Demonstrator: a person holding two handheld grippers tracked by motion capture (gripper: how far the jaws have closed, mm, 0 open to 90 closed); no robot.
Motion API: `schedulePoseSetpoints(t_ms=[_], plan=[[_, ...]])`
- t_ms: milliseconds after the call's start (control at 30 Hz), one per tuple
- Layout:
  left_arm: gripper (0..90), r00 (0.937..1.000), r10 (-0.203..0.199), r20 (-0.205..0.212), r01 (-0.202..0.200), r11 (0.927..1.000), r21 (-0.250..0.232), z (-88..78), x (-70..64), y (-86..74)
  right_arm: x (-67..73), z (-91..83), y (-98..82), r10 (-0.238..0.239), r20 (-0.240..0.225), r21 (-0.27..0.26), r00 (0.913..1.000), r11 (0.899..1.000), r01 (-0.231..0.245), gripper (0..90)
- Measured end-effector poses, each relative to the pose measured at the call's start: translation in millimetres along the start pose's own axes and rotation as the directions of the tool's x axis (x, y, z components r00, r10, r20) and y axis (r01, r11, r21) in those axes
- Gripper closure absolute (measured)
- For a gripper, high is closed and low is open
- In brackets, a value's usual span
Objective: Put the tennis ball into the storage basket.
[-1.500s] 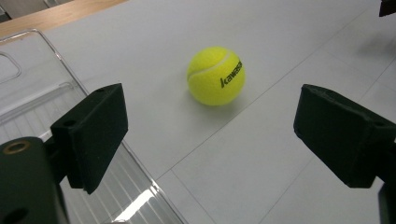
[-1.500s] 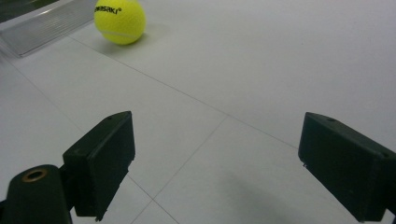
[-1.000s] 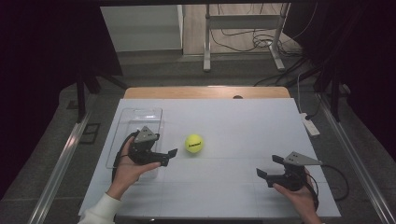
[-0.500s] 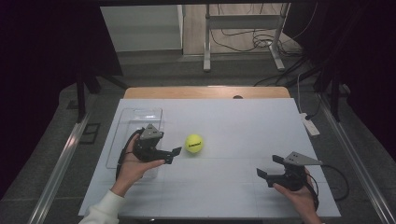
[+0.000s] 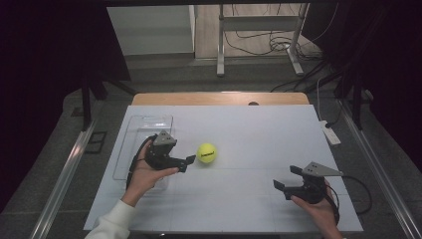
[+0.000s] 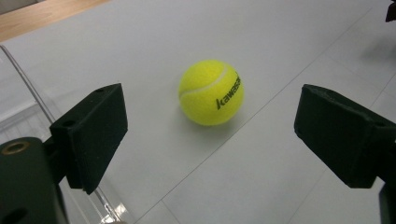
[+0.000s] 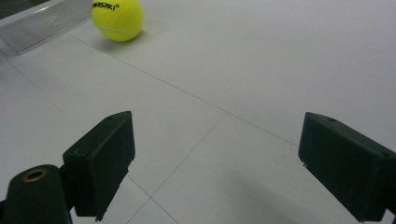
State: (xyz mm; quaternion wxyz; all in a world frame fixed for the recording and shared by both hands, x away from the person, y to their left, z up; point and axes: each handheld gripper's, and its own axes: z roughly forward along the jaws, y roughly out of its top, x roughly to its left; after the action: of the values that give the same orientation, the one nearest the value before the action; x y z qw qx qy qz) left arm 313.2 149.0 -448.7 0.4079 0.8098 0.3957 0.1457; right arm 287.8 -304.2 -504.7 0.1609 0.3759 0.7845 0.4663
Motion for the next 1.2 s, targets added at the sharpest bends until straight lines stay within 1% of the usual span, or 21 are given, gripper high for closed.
schedulePoseSetpoints(t_ms=[300,567,833,933,967,1067,1200], plan=[[10.3,1.0000,-0.001,0.002,0.001,1.0000,0.006,3.6,0.3,3.0,-0.1,0.1,-0.1,-0.001,0.000,0.000,1.0000,1.000,0.001,11.0],[10.2,1.0000,0.002,0.006,-0.002,0.9998,0.019,10.5,-2.5,5.6,0.0,-0.5,0.2,0.000,0.000,-0.002,1.0000,1.000,0.000,11.0],[10.1,1.0000,0.000,0.009,0.000,0.9999,0.017,15.8,-3.1,11.0,-0.1,-0.2,0.1,-0.001,-0.002,-0.002,1.0000,1.000,0.001,11.0],[10.0,1.0000,-0.005,0.006,0.005,0.9996,0.027,19.9,-3.6,10.9,-0.2,-0.7,0.1,0.001,-0.001,-0.003,1.0000,1.000,-0.001,11.0],[10.0,1.0000,0.000,0.003,-0.001,0.9995,0.031,21.0,-3.1,11.2,-0.3,-0.8,0.1,0.001,-0.001,-0.003,1.0000,1.000,-0.001,11.0],[10.1,1.0000,-0.006,0.003,0.006,0.9991,0.041,25.0,-2.8,12.1,-0.4,-0.6,0.2,0.002,-0.002,-0.003,1.0000,1.000,-0.002,11.0],[9.9,1.0000,-0.003,0.006,0.003,0.9982,0.059,31.3,-3.3,15.0,-0.9,-0.4,0.2,0.002,-0.003,-0.001,1.0000,1.000,-0.002,11.0]])
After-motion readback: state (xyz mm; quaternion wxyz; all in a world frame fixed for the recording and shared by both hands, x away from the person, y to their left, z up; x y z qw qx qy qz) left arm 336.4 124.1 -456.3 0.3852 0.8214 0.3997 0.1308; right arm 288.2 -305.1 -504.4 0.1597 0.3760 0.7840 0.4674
